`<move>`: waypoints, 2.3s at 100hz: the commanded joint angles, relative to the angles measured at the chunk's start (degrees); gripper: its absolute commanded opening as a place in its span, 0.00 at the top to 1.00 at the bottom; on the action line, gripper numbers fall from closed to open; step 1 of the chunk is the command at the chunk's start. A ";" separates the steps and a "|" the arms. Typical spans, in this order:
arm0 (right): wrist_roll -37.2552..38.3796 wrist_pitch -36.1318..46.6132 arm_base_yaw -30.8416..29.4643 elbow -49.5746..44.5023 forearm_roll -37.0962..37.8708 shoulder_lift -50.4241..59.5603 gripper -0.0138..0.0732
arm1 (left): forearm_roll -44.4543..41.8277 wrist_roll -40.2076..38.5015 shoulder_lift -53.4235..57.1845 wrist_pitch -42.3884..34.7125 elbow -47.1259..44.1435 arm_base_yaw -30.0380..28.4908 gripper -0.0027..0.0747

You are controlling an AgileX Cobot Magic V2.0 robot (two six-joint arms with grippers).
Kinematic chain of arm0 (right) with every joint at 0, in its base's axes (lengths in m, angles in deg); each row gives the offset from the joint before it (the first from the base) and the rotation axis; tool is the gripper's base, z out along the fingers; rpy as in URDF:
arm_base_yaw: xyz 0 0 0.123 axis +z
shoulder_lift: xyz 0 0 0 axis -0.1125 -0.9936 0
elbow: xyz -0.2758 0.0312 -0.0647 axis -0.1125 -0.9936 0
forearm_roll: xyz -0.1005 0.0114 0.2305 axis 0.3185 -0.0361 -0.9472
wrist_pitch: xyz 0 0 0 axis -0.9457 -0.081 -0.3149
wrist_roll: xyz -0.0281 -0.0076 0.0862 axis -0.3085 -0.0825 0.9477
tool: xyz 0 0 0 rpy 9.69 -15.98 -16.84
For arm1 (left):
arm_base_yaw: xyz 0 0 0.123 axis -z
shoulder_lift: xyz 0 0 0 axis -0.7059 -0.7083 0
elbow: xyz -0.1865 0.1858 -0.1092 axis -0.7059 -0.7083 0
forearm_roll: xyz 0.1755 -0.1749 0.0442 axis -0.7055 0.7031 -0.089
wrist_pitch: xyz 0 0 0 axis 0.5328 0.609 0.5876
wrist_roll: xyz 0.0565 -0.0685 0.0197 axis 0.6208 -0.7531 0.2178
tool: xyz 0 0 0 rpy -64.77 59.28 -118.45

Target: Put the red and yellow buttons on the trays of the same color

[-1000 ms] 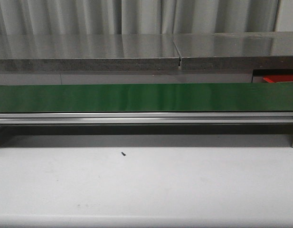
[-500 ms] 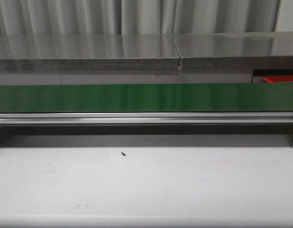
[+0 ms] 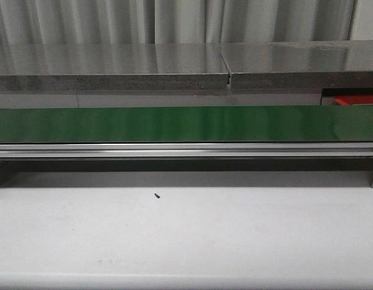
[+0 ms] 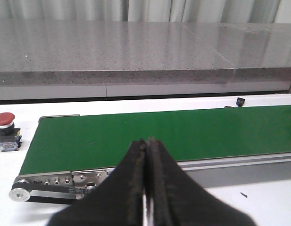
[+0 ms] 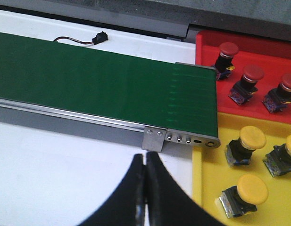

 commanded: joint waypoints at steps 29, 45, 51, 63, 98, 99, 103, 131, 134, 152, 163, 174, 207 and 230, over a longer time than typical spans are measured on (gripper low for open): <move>-0.57 3.36 0.13 1.42 -0.48 0.01 0.92 | 1.17 0.17 -0.48 -3.93 1.51 0.41 0.99; -0.57 3.36 0.13 1.42 -0.48 0.01 0.92 | 1.17 -1.21 -0.90 -2.99 2.45 0.41 0.99; -0.57 3.36 0.13 1.42 -0.48 0.01 0.92 | 0.93 -2.31 -2.24 -2.15 3.76 0.41 0.98; -0.57 3.36 0.13 1.42 -0.48 0.01 0.92 | -0.31 -2.31 -6.55 -0.20 7.97 0.41 0.86; -0.57 3.36 0.13 1.42 -0.48 0.01 0.92 | -0.61 -3.21 -26.27 -2.10 22.51 0.17 0.22; -0.57 3.36 0.13 1.42 -0.48 0.01 0.92 | -0.61 -3.21 -26.27 -2.10 22.86 0.17 0.22; -0.57 3.36 0.13 1.42 -0.48 0.01 0.92 | -0.27 -3.36 -29.06 -2.10 25.07 -0.33 0.22; -0.57 3.36 0.13 1.42 -0.48 0.01 0.92 | -0.01 -10.57 -49.58 0.68 42.35 -13.23 0.25; -0.57 3.36 0.13 1.42 -0.48 0.01 0.92 | -0.01 -10.57 -51.21 1.32 44.23 -14.69 0.25; -0.57 3.36 0.13 1.42 -0.48 0.01 0.92 | 0.04 -10.57 -65.79 10.02 56.51 -21.21 0.26; -0.57 3.36 0.13 1.42 -0.48 0.01 0.92 | 0.04 -10.57 -74.70 13.59 62.95 -23.44 0.26; -0.57 3.36 0.13 1.42 -0.48 0.01 0.92 | 0.04 -10.57 -81.45 16.30 68.02 -24.26 0.26; -0.57 3.36 0.13 1.42 -0.48 0.01 0.92 | -1.00 -10.63 -93.02 15.46 73.97 -24.29 0.26; -0.57 3.36 0.13 1.42 -0.48 0.01 0.92 | -1.74 -10.87 -96.35 12.56 73.97 -24.29 0.26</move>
